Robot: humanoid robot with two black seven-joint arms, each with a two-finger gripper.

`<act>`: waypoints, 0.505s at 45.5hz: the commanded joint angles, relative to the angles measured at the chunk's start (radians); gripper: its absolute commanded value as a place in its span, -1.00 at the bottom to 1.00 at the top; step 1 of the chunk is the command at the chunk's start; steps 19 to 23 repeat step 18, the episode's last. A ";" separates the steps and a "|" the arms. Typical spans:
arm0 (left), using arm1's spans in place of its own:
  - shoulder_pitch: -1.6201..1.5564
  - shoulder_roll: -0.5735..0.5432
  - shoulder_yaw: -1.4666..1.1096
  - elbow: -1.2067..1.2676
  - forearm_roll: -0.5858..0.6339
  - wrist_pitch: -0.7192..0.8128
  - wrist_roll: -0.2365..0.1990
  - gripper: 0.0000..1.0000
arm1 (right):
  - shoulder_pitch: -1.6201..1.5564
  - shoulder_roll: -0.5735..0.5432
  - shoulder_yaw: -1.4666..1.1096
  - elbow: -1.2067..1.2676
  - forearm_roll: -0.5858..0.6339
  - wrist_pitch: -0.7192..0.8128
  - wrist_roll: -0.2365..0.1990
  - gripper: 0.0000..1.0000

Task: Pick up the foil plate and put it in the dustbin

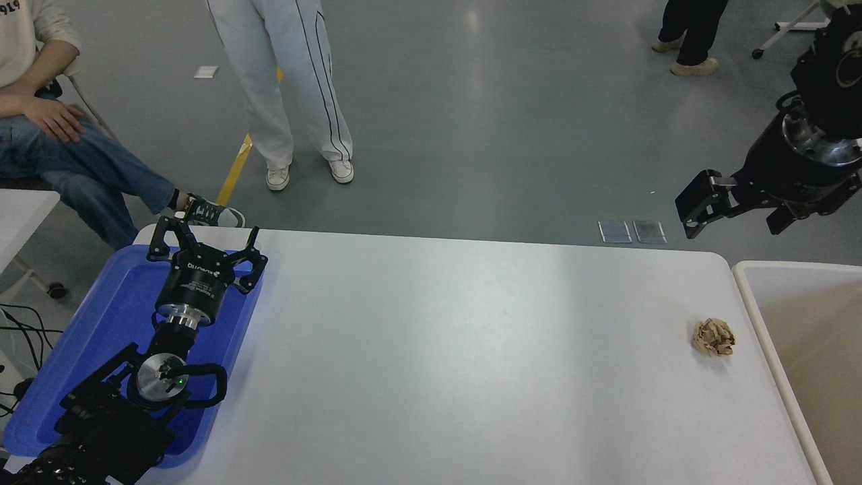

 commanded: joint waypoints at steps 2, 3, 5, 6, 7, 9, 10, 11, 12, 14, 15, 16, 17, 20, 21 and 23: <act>0.000 0.000 0.000 0.000 0.000 0.000 0.000 1.00 | 0.038 0.042 0.006 0.020 0.016 0.000 0.000 1.00; 0.000 0.000 0.000 0.000 0.000 0.000 0.000 1.00 | 0.038 0.048 0.005 0.020 0.016 0.000 0.000 1.00; 0.000 0.000 0.000 0.000 0.000 0.000 0.000 1.00 | 0.035 0.061 0.005 0.020 0.016 0.000 -0.002 1.00; 0.000 0.000 0.000 0.000 0.000 0.000 0.000 1.00 | 0.034 0.065 0.005 0.020 0.016 0.000 0.000 1.00; 0.000 0.000 -0.001 0.000 0.000 0.000 0.000 1.00 | 0.032 0.067 0.006 0.020 0.016 0.000 0.000 1.00; 0.000 0.000 0.000 0.000 0.000 0.000 0.000 1.00 | 0.029 0.068 0.008 0.020 0.018 0.000 0.000 1.00; 0.000 0.000 0.000 0.000 0.000 0.000 0.000 1.00 | 0.027 0.070 0.009 0.020 0.018 0.000 0.000 1.00; 0.000 0.000 0.000 0.000 0.000 0.000 0.000 1.00 | 0.027 0.070 0.009 0.020 0.018 0.000 0.000 1.00; -0.001 0.000 0.000 0.000 0.000 0.000 0.000 1.00 | 0.026 0.070 0.009 0.020 0.019 0.000 0.000 1.00; -0.001 0.000 0.000 0.000 0.000 0.000 0.000 1.00 | 0.024 0.070 0.011 0.020 0.019 0.000 0.000 1.00; 0.000 0.000 0.000 0.000 0.000 0.000 0.000 1.00 | 0.024 0.070 0.009 0.020 0.019 0.000 0.000 1.00; 0.000 0.000 0.000 0.000 0.000 0.000 0.000 1.00 | 0.024 0.068 0.009 0.020 0.019 0.000 0.000 1.00; 0.000 0.000 0.000 0.000 0.000 0.000 0.000 1.00 | 0.024 0.068 0.009 0.020 0.019 0.000 0.000 1.00; 0.000 0.000 0.000 0.000 0.000 0.000 0.000 1.00 | 0.024 0.067 0.009 0.020 0.019 0.000 0.000 1.00; 0.000 0.000 0.000 0.000 0.000 0.000 0.000 1.00 | 0.024 0.067 0.009 0.020 0.019 0.000 0.000 1.00; 0.000 0.000 0.000 0.000 0.000 0.000 0.000 1.00 | 0.024 0.067 0.009 0.020 0.019 0.000 0.000 1.00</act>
